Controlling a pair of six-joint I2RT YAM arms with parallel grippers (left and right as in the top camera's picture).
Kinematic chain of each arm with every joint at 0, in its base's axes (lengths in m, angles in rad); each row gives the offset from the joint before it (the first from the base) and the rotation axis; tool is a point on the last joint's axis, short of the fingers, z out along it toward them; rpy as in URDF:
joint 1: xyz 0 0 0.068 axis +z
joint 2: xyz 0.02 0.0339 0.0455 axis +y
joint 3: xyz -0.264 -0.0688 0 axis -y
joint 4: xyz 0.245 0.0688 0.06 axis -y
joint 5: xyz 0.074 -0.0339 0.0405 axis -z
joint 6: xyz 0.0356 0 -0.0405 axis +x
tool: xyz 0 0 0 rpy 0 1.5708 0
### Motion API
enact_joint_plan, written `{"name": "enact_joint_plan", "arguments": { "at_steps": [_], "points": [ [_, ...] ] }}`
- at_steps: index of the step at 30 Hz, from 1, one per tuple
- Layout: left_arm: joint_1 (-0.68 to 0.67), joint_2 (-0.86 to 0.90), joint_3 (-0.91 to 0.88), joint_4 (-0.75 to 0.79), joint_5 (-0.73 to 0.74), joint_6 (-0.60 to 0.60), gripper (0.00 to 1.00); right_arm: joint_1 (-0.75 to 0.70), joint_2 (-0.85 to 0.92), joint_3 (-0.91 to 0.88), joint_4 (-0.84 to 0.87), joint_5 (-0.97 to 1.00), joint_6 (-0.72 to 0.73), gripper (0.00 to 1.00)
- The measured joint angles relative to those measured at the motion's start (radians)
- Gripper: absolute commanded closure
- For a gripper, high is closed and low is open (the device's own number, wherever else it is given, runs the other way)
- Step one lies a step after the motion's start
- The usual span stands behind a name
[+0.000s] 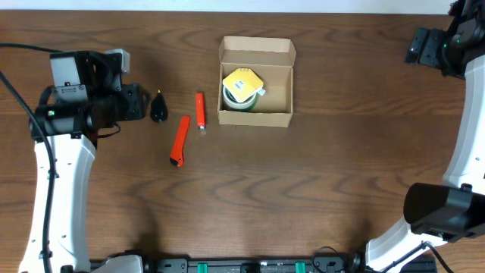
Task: Pack container
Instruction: 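Retract the right arm and lower the left gripper onto the red stapler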
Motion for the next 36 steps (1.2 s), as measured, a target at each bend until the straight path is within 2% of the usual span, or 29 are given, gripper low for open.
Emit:
{"name": "enact_joint_plan", "arguments": {
  "at_steps": [3,5,10,13,18,28,36],
  "points": [
    [-0.013,0.025,0.024,-0.049,-0.076,-0.006,0.55,0.000,0.000,0.000,0.000,-0.001,0.000,0.01],
    [-0.021,0.074,0.072,-0.115,-0.106,-0.005,0.53,0.000,0.000,0.000,0.000,-0.001,0.000,0.01],
    [-0.065,0.303,0.286,-0.305,-0.179,0.027,0.44,0.000,0.000,0.000,0.000,-0.003,0.000,0.01],
    [-0.111,0.427,0.414,-0.343,-0.200,0.047,0.41,0.000,0.000,0.000,0.000,-0.003,0.000,0.01],
    [-0.188,0.547,0.525,-0.351,-0.216,0.064,0.42,0.000,0.000,0.000,0.000,-0.003,0.000,0.01],
    [-0.300,0.739,0.530,-0.314,-0.229,0.053,0.50,0.000,0.000,0.000,0.000,-0.003,0.000,0.01],
    [-0.356,0.790,0.530,-0.243,-0.233,-0.010,0.50,0.000,0.000,0.000,0.000,-0.003,0.000,0.01]
  ]
}}
